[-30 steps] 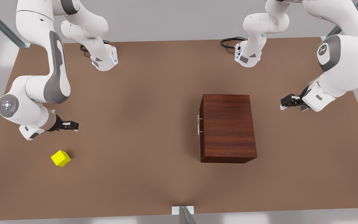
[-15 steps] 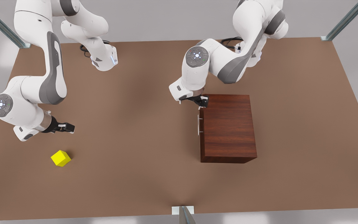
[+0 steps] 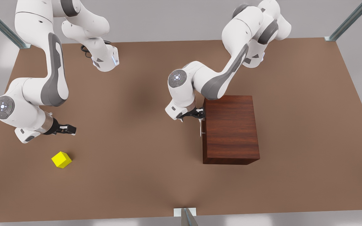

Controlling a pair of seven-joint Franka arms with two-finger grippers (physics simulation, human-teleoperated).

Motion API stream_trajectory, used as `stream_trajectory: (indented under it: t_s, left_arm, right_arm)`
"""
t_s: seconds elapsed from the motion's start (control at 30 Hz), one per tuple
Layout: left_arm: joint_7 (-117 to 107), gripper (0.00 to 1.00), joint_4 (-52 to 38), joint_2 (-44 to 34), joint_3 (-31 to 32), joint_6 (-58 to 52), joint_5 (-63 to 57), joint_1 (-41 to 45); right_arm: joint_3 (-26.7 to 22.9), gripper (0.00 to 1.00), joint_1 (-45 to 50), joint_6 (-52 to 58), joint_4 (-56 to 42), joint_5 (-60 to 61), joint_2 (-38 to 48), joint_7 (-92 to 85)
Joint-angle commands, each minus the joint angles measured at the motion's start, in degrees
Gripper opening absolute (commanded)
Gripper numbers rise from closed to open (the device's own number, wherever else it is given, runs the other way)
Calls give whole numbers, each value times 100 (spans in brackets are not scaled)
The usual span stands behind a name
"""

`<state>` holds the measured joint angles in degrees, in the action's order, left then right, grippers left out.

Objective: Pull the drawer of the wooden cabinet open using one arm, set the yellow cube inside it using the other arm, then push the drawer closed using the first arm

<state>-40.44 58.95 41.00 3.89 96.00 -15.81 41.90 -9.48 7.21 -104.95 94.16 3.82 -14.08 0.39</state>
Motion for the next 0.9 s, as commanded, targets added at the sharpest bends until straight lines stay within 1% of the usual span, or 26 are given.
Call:
stream_trajectory:
  t_s: [0.0, 0.4, 0.5, 0.77, 0.87]
  left_arm:
    - [-703, 100, 11, 57, -3, 51, -274, 2]
    - [-579, 100, 99, 453, -3, 138, -511, 64]
    - [-579, 100, 266, 461, -3, 437, -529, 20]
    - [-659, 100, 354, 497, -3, 429, -538, 63]
    - [-676, 100, 468, 497, -3, 437, -740, 99]
  right_arm:
    - [-2, 100, 0, -8, -3, 5, 2, -3]
    - [-2, 100, -9, -17, -12, 14, -7, -3]
    - [-2, 100, 0, -17, -12, 14, -7, -3]
    - [-2, 100, 0, -17, -12, 14, -24, -3]
    - [-10, 100, 0, -17, -12, 14, -33, -3]
